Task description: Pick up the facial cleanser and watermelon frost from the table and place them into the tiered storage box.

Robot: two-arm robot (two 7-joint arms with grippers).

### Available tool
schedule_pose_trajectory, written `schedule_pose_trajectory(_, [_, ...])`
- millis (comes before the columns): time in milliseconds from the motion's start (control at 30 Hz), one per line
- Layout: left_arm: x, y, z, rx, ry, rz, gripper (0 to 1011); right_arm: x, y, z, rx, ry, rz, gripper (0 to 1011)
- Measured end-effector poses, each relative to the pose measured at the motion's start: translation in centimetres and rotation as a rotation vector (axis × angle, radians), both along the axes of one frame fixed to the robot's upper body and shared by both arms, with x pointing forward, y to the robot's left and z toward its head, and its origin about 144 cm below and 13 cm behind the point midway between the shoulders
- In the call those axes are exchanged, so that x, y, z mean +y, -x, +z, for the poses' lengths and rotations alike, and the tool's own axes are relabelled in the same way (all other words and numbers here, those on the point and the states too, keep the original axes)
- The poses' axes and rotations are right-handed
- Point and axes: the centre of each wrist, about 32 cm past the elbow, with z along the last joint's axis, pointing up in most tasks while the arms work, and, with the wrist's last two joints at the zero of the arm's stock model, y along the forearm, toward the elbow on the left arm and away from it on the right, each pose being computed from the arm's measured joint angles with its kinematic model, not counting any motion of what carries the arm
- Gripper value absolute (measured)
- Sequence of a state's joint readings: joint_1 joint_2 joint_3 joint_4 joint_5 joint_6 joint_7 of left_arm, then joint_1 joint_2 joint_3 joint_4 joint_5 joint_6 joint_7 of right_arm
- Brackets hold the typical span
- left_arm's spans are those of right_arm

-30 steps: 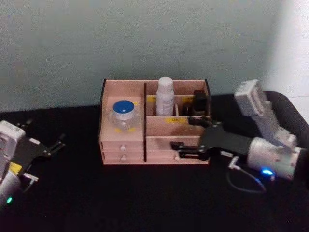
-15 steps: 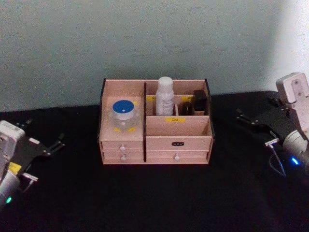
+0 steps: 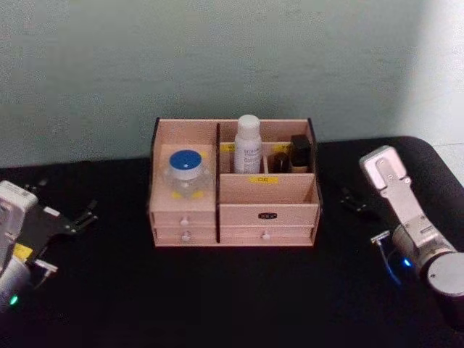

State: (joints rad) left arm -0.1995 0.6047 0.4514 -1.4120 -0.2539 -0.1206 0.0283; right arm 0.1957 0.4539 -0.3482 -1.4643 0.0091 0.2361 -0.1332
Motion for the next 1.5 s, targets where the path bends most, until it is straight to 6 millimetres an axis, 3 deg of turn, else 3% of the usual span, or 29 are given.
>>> schedule_pose_trajectory(200, [0.0,0.0,0.0,0.0,0.0,0.0,1001,0.17,-0.23,-0.92,0.017,0.021,-0.016,1002])
schedule_pose_trajectory(1500, [0.0,0.0,0.0,0.0,0.0,0.0,1001,0.16,-0.17,-0.7,0.01,0.02,-0.01,1002])
